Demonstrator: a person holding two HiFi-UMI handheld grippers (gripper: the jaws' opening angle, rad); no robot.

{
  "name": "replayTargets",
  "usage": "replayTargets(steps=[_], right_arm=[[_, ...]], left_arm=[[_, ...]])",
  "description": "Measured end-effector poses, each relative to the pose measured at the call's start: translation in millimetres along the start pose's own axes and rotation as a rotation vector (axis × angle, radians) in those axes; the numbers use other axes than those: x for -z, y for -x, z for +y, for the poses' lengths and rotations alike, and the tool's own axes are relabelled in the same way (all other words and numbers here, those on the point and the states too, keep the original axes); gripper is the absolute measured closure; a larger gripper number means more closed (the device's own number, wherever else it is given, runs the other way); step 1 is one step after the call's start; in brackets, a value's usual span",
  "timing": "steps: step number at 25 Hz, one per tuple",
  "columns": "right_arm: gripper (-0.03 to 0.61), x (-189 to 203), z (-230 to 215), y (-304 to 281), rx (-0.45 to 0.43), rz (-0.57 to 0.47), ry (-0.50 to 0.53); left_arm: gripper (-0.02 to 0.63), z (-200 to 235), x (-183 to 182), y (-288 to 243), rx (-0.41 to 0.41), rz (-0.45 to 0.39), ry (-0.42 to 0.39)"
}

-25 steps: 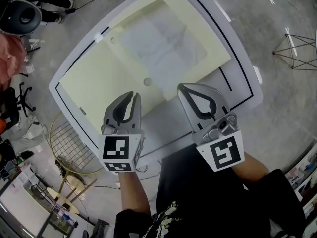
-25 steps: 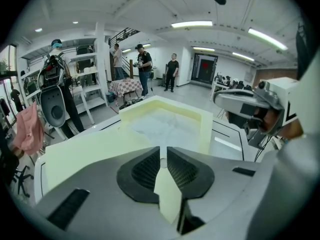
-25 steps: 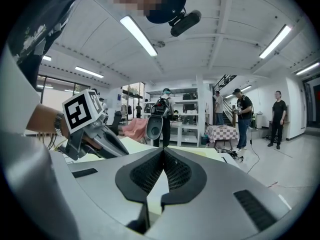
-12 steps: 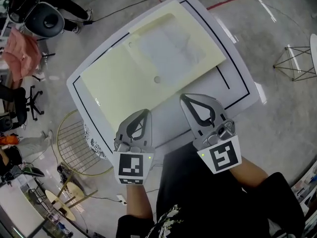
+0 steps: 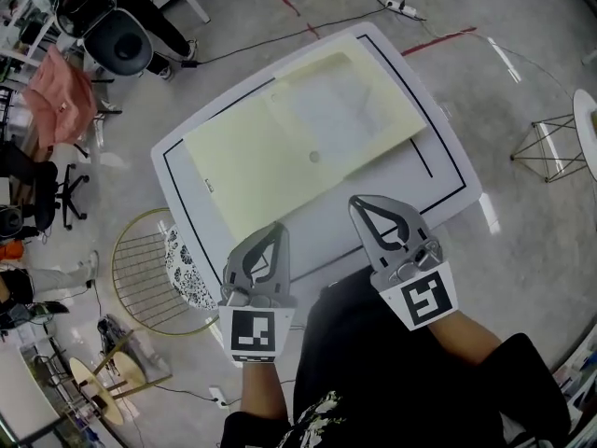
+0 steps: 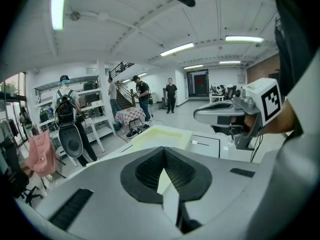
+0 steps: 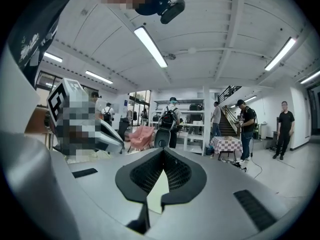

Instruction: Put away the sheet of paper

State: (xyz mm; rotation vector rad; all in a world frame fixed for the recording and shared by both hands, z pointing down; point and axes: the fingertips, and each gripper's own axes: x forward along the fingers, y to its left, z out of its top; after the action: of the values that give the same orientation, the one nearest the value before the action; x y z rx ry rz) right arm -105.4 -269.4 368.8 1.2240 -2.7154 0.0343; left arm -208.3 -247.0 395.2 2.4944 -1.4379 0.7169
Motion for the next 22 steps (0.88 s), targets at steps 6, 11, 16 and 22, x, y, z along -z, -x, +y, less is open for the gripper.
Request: replayTargets(steps=[6, 11, 16, 22], right_arm=[[0.58, -11, 19, 9, -0.018, -0.014, 0.048], [0.578, -10, 24, 12, -0.015, -0.013, 0.046], [0.58, -26, 36, 11, -0.04, -0.063, 0.027], [0.58, -43, 43, 15, -0.027, -0.106, 0.076]], left_arm=[[0.611, -3, 17, 21, -0.002, -0.003, 0.026], [0.611, -5, 18, 37, -0.028, -0.031, 0.024], [0.611, 15, -12, 69, -0.136, -0.313, 0.232], [0.611, 35, -27, 94, -0.383, -0.351, 0.122]])
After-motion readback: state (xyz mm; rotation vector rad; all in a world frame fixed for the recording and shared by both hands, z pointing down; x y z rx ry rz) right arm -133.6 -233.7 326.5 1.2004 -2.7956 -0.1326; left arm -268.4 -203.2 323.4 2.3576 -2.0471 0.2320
